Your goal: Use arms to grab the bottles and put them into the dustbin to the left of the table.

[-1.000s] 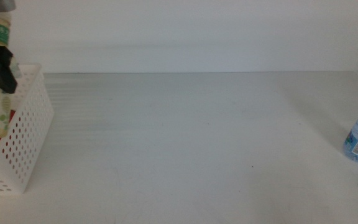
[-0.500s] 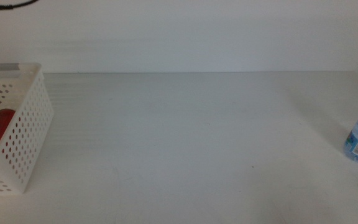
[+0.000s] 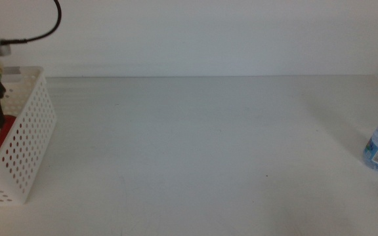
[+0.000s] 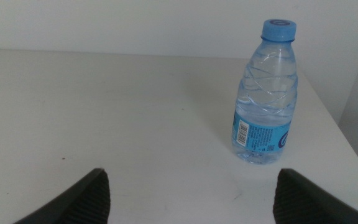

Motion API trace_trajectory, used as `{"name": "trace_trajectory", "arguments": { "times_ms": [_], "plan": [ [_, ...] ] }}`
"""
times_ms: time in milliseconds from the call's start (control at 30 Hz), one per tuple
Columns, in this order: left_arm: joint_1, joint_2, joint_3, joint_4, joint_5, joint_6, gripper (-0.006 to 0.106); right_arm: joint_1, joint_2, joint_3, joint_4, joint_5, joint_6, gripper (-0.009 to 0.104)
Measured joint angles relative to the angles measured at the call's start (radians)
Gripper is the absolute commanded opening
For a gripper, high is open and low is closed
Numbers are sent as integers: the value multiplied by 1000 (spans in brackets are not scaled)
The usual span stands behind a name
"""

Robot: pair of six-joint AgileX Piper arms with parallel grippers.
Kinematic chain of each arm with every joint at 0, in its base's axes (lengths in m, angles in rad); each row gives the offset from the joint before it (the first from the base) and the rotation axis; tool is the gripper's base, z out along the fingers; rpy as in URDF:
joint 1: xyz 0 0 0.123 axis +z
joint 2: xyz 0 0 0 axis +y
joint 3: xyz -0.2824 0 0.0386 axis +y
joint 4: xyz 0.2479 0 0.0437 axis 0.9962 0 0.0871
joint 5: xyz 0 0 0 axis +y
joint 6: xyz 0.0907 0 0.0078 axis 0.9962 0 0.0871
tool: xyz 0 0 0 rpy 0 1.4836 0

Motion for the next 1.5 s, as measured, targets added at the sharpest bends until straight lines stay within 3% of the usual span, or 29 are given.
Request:
{"name": "trace_trajectory", "arguments": {
  "times_ms": [333,433,833,1233,1500],
  "plan": [
    [0,0,74,-3,-15,22,22,0,0,0,0,0,0,76],
    [0,0,75,-5,-16,31,26,0,0,0,0,0,0,76],
    [0,-3,78,-9,-19,93,91,0,0,0,0,0,0,76],
    [0,-60,21,33,-19,9,90,0,0,0,0,0,0,76],
    [-67,-287,24,-75,-34,38,90,0,0,0,0,0,0,76]
  ]
}}
